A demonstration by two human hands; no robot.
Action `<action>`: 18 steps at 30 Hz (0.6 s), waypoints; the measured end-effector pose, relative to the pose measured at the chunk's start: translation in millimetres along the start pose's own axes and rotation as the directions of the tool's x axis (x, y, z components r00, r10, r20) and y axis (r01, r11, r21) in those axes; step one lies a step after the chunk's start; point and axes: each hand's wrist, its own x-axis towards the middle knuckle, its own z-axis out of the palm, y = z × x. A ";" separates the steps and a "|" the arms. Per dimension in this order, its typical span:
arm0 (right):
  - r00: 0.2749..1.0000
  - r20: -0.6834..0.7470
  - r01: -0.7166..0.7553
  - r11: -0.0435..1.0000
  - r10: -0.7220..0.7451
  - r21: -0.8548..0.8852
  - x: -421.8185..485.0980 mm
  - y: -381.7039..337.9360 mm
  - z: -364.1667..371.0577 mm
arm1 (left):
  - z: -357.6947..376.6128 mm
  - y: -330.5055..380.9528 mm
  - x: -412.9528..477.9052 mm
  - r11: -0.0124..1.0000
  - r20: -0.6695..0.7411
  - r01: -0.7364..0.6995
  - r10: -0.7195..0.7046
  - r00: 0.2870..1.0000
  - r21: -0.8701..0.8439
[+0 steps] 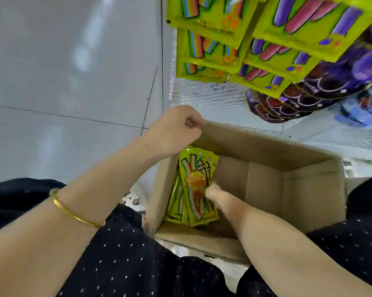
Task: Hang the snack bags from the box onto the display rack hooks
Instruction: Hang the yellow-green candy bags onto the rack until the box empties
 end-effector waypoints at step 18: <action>0.930 0.202 0.163 0.836 -0.308 0.524 -72.4 -41.7 -75.5 | -4.4 -18.4 4.6 0.982 -0.122 0.153 -0.139 0.983 0.113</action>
